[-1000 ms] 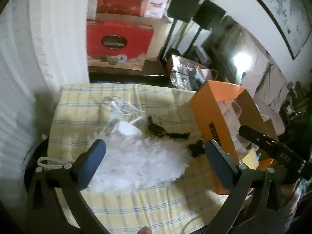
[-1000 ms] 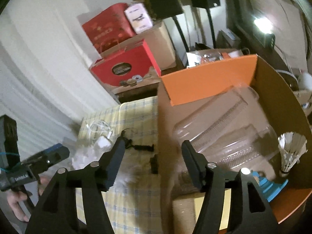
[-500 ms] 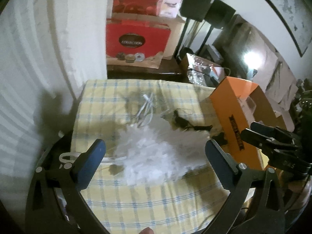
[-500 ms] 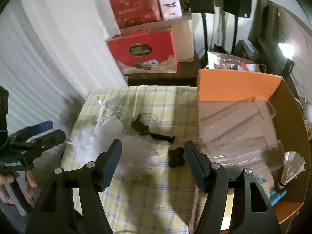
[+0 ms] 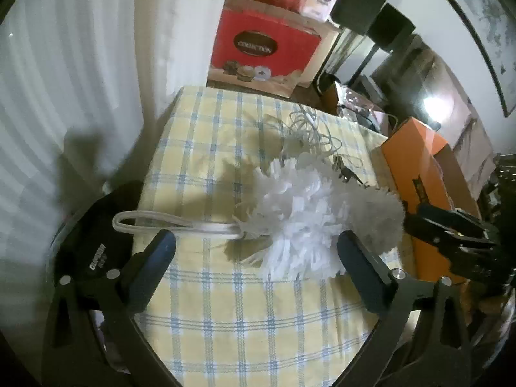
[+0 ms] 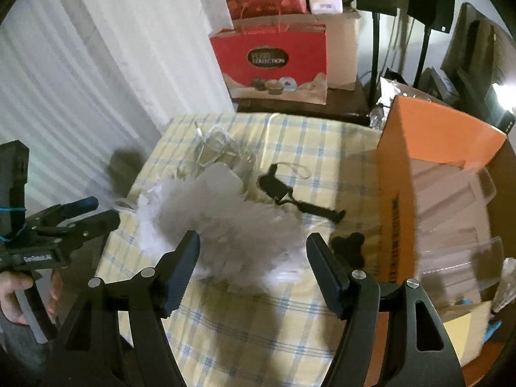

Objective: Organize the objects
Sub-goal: 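Grasp the white feather duster with both grippers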

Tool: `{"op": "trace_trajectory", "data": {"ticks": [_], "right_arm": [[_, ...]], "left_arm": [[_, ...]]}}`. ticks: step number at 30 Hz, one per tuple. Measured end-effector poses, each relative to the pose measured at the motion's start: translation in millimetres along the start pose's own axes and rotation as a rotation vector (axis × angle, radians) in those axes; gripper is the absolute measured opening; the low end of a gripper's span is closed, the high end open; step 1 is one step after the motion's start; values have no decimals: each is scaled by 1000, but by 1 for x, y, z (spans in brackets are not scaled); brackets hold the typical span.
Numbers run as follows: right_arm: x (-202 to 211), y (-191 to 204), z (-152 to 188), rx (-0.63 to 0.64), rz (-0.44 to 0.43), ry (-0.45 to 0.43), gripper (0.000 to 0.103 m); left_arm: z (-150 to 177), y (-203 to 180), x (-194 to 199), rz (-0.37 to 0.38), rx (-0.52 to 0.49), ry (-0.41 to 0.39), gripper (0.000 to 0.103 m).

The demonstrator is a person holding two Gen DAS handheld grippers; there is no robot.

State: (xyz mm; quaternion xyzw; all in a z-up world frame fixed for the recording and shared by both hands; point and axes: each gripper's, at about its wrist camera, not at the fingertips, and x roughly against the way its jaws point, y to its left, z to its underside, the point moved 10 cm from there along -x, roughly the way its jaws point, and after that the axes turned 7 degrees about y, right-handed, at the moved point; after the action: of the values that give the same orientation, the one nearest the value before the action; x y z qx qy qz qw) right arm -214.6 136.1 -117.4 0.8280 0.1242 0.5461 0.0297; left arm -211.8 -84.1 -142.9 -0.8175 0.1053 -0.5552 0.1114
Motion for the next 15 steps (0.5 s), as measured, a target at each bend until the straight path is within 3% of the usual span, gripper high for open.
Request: {"op": "trace_trajectory", "data": {"ticks": [4, 5, 11, 13, 15], "right_arm": [[-20, -1, 8, -12, 10, 25, 70], [-23, -3, 9, -16, 15, 27, 70], [-35, -5, 15, -31, 12, 42, 70], [-37, -5, 16, -28, 13, 45, 64], [-39, -4, 17, -25, 8, 52, 47]], "left_arm": [[3, -8, -10, 15, -18, 0, 94], [3, -9, -12, 20, -22, 1, 85], [7, -18, -33, 21, -35, 41, 64], [8, -21, -38, 32, -33, 51, 55], [11, -24, -43, 50, -29, 64, 47]]}}
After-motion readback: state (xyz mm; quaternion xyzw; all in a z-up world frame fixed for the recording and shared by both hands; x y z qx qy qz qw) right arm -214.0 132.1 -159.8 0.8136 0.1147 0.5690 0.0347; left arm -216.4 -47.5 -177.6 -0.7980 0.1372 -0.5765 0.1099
